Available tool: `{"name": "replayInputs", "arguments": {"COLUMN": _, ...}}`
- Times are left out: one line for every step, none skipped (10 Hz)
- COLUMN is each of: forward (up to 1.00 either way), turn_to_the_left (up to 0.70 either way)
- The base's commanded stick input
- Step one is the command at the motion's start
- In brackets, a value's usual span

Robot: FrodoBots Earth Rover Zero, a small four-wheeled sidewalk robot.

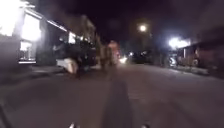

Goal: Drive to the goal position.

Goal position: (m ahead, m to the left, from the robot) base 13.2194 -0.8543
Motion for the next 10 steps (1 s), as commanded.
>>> {"name": "replayInputs", "arguments": {"forward": 0.0, "turn_to_the_left": 0.0}}
{"name": "replayInputs", "arguments": {"forward": 0.0, "turn_to_the_left": 0.0}}
{"name": "replayInputs", "arguments": {"forward": 0.0, "turn_to_the_left": 0.0}}
{"name": "replayInputs", "arguments": {"forward": 0.0, "turn_to_the_left": 0.0}}
{"name": "replayInputs", "arguments": {"forward": 0.0, "turn_to_the_left": 0.0}}
{"name": "replayInputs", "arguments": {"forward": 0.0, "turn_to_the_left": 0.0}}
{"name": "replayInputs", "arguments": {"forward": 0.36, "turn_to_the_left": 0.0}}
{"name": "replayInputs", "arguments": {"forward": 0.7, "turn_to_the_left": 0.0}}
{"name": "replayInputs", "arguments": {"forward": 0.7, "turn_to_the_left": 0.0}}
{"name": "replayInputs", "arguments": {"forward": 0.7, "turn_to_the_left": 0.0}}
